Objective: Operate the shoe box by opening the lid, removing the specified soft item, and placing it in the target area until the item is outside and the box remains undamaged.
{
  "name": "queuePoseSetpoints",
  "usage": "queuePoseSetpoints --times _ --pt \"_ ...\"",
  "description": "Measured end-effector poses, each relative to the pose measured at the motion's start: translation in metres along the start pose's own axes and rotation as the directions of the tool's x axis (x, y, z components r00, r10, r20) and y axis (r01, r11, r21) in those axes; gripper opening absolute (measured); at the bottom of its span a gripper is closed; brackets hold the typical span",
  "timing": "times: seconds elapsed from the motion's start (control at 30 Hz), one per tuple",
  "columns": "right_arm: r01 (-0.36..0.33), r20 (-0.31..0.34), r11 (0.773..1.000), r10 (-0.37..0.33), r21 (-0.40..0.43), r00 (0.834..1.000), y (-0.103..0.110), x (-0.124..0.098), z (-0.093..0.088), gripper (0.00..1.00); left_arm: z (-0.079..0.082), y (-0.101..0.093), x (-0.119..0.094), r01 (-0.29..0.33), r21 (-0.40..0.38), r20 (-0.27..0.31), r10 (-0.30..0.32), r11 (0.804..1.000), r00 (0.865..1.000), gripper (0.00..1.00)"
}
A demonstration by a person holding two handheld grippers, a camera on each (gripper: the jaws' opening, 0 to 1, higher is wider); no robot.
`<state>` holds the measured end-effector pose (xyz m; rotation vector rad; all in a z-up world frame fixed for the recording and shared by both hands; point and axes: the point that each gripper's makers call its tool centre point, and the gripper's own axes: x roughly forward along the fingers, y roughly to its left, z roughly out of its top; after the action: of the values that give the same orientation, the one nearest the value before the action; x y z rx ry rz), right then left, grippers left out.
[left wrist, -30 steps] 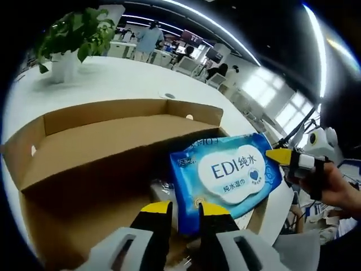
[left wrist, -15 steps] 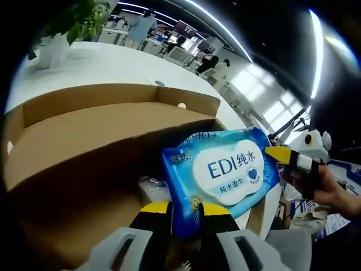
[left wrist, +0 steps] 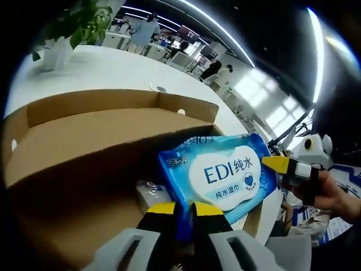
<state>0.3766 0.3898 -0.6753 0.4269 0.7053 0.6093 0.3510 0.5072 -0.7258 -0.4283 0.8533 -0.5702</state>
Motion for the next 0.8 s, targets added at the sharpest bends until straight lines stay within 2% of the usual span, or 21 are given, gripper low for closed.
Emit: queuePoseSetpoints --times 0.1,0.27,0.4,0.8 --pt "-0.001 -0.003 1.0 0.001 0.003 1.0 0.0 -0.002 0.001 0.01 0.004 -0.002 -0.007 0.007 -0.005 0.025 -0.007 1.0 1.0 0.06" --pt "-0.01 -0.001 1.0 0.01 -0.003 1.0 0.006 -0.006 0.002 0.0 0.003 -0.01 -0.018 0.012 0.037 0.03 -0.013 0.999 0.999 0.05" --pt "-0.014 0.01 1.0 0.014 -0.011 1.0 0.012 -0.01 0.006 0.0 0.006 -0.015 -0.028 0.005 0.048 0.061 -0.008 0.999 0.998 0.05" --pt "-0.04 0.058 0.999 0.038 0.028 0.998 0.023 -0.024 0.004 0.0 0.011 -0.029 -0.054 -0.004 0.044 0.127 -0.001 0.999 0.992 0.04"
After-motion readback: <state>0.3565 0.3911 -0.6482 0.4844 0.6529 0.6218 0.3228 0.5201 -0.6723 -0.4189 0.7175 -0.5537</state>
